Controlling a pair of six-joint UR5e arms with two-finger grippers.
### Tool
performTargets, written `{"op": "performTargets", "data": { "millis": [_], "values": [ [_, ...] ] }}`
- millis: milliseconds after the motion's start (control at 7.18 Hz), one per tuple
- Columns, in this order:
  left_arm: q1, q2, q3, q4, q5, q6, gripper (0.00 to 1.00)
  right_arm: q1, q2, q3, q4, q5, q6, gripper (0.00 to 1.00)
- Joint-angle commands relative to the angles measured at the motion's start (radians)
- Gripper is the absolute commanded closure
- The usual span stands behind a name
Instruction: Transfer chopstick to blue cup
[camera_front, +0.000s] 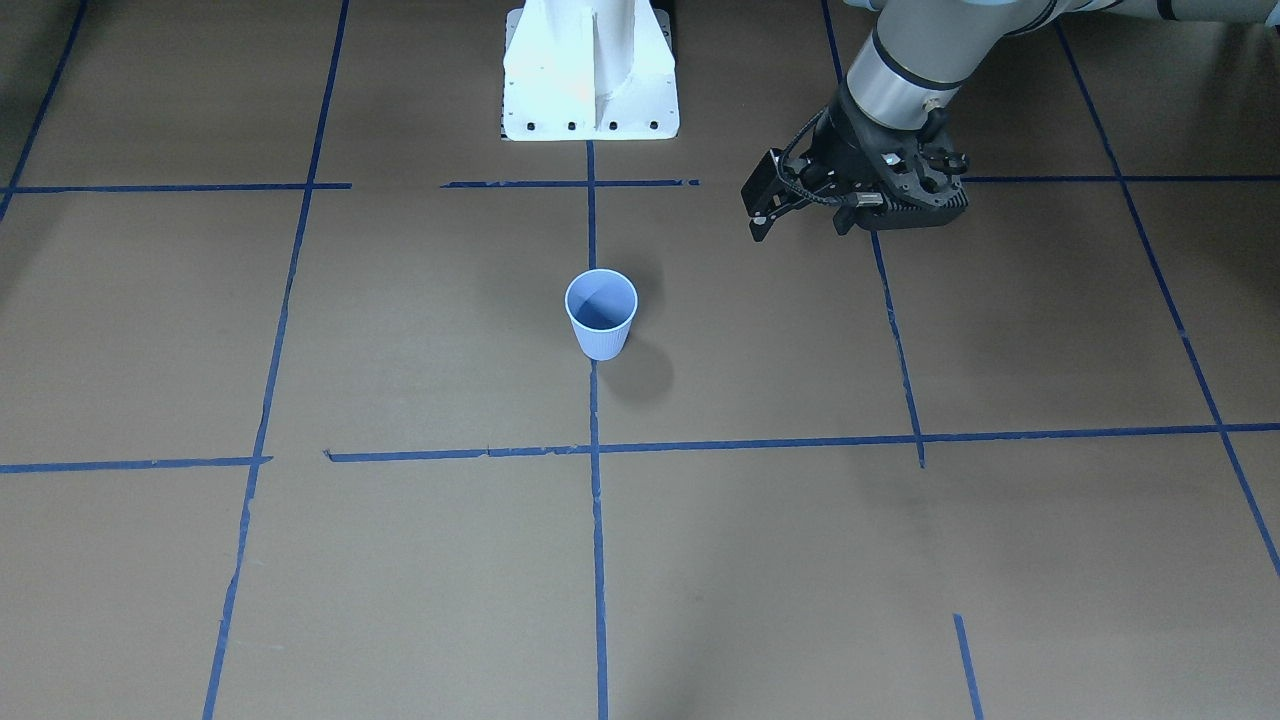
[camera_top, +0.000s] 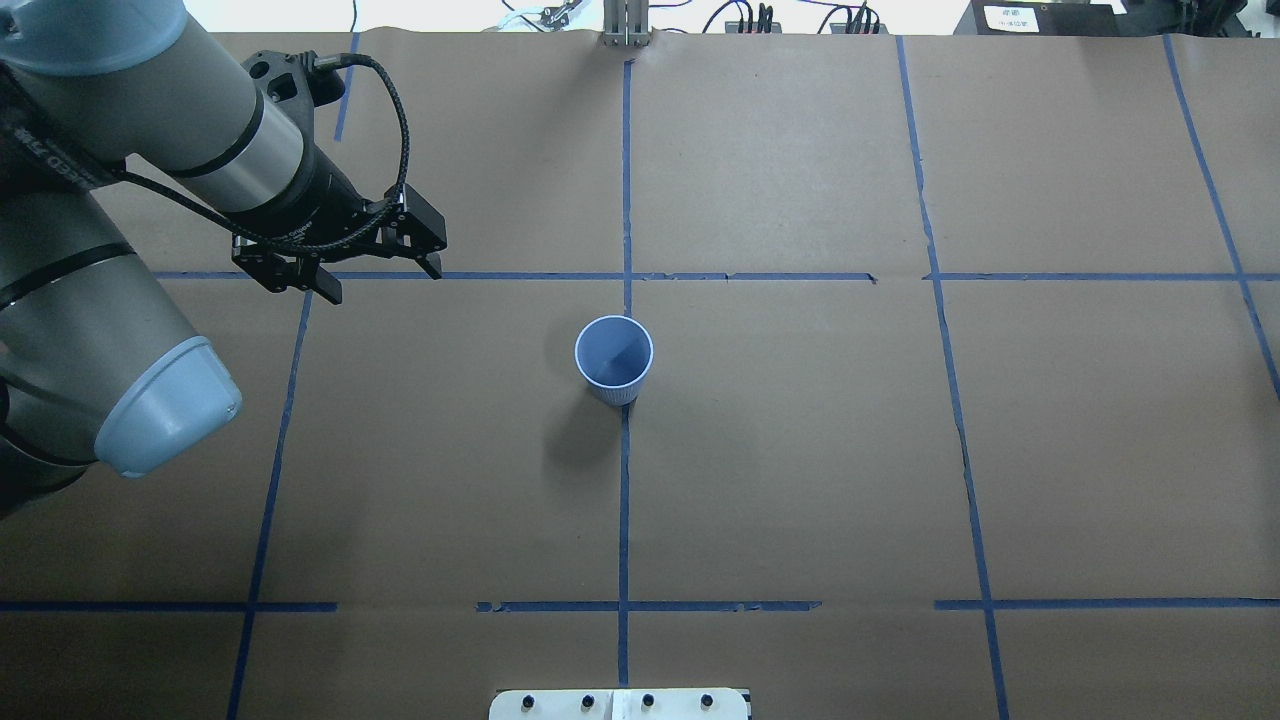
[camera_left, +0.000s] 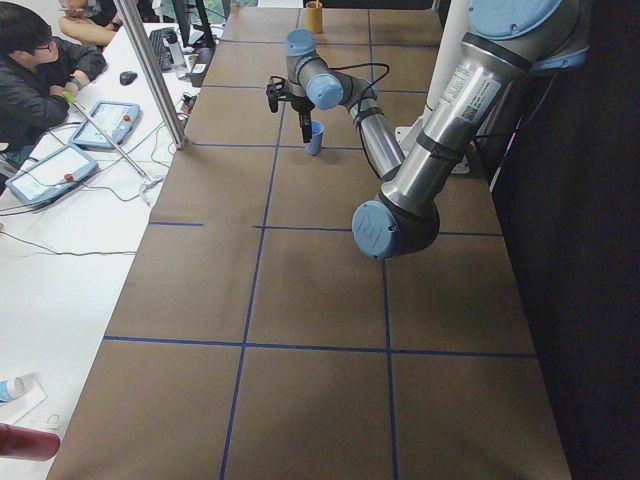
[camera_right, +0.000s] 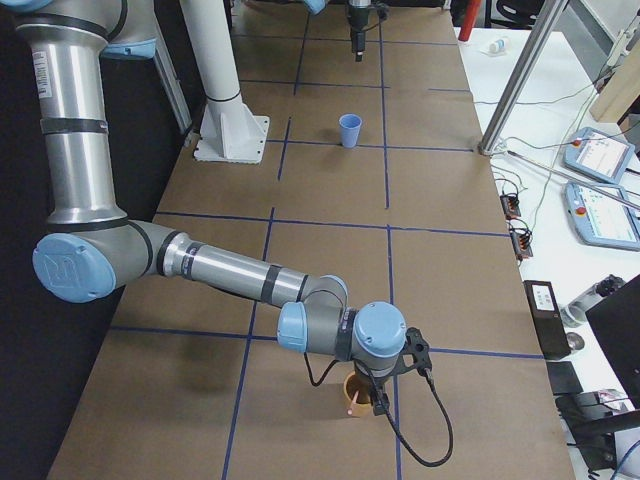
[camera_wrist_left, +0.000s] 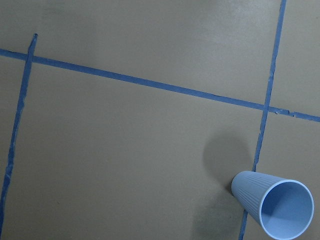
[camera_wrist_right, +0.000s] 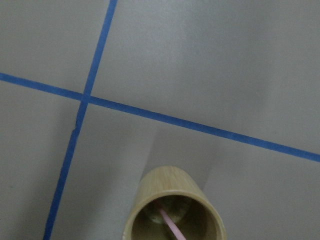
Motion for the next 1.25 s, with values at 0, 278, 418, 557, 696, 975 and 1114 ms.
{"op": "performTargets", "data": {
  "millis": [0,278,418,557,696,975,1114],
  "values": [
    [-0.001,0.000,-0.009,0.000,-0.001,-0.001,0.00,-0.004,-0.035,-0.001,-0.027,-0.041,-0.057,0.00],
    [0.001,0.001,-0.015,0.000,-0.003,-0.001,0.00,0.007,-0.041,0.006,-0.054,-0.041,-0.065,0.02],
    [-0.001,0.001,-0.016,0.000,-0.003,-0.002,0.00,0.010,-0.044,0.006,-0.064,-0.041,-0.065,0.08],
    [0.001,0.001,-0.021,0.000,-0.003,-0.002,0.00,0.015,-0.052,0.011,-0.064,-0.037,-0.065,0.25],
    [-0.001,0.001,-0.026,0.002,-0.003,-0.002,0.00,0.022,-0.063,0.014,-0.064,-0.034,-0.067,0.47],
    [-0.001,0.001,-0.026,0.002,-0.016,-0.005,0.00,0.054,-0.071,0.016,-0.064,-0.026,-0.065,0.68],
    [-0.001,0.001,-0.027,0.002,-0.023,-0.005,0.00,0.055,-0.066,0.017,-0.065,-0.026,-0.065,0.68]
  ]
}}
